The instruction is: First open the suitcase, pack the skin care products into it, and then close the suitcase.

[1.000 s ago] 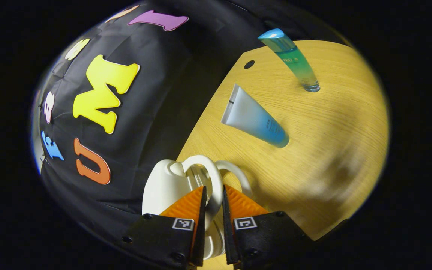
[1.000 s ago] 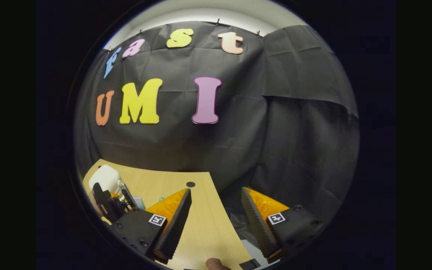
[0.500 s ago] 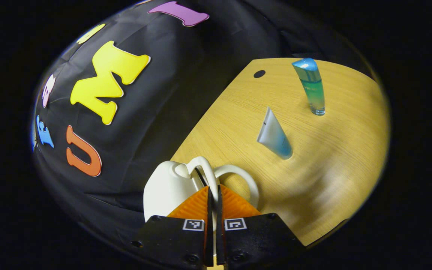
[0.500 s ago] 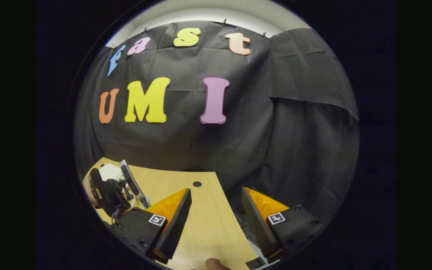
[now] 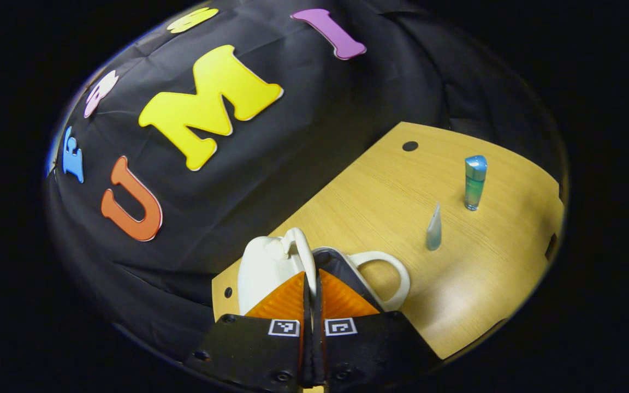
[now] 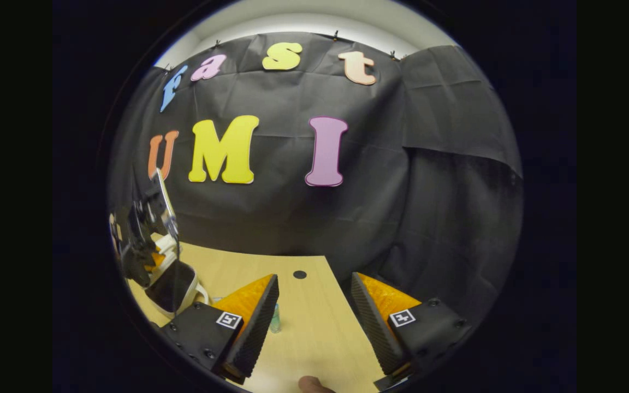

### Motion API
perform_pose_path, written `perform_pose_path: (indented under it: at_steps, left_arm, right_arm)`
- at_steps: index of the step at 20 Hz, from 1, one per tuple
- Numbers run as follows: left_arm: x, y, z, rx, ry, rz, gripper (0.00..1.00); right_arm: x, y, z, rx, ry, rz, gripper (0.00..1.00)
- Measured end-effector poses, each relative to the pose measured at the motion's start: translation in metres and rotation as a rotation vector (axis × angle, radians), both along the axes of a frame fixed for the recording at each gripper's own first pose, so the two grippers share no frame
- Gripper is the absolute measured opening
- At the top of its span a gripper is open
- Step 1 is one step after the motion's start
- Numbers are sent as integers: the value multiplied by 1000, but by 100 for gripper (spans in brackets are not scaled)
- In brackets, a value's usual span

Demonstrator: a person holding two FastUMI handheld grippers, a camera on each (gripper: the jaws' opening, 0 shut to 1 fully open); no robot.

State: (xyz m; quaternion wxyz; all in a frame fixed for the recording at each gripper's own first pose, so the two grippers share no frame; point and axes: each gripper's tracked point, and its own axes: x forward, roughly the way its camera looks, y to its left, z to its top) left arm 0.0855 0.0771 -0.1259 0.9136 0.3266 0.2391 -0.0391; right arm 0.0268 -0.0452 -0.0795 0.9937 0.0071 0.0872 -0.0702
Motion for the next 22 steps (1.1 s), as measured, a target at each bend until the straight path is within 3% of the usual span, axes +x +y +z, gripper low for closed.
perform_pose_path:
  at_steps: [4, 9, 14, 22]
  left_arm:
    - [-3, 59, 41, -95, -34, 71, 3]
    - [-3, 150, 72, -111, -69, 144, 2]
    - [-4, 257, 54, -65, -28, 237, 3]
    - [4, 356, -25, -160, 110, 359, 3]
  right_arm:
    - [16, 19, 2, -4, 4, -4, 80]
    - [30, 61, 1, -24, 7, 1, 81]
    - [37, 105, 6, -60, 4, 35, 80]
    - [44, 127, 0, -79, 30, 31, 80]
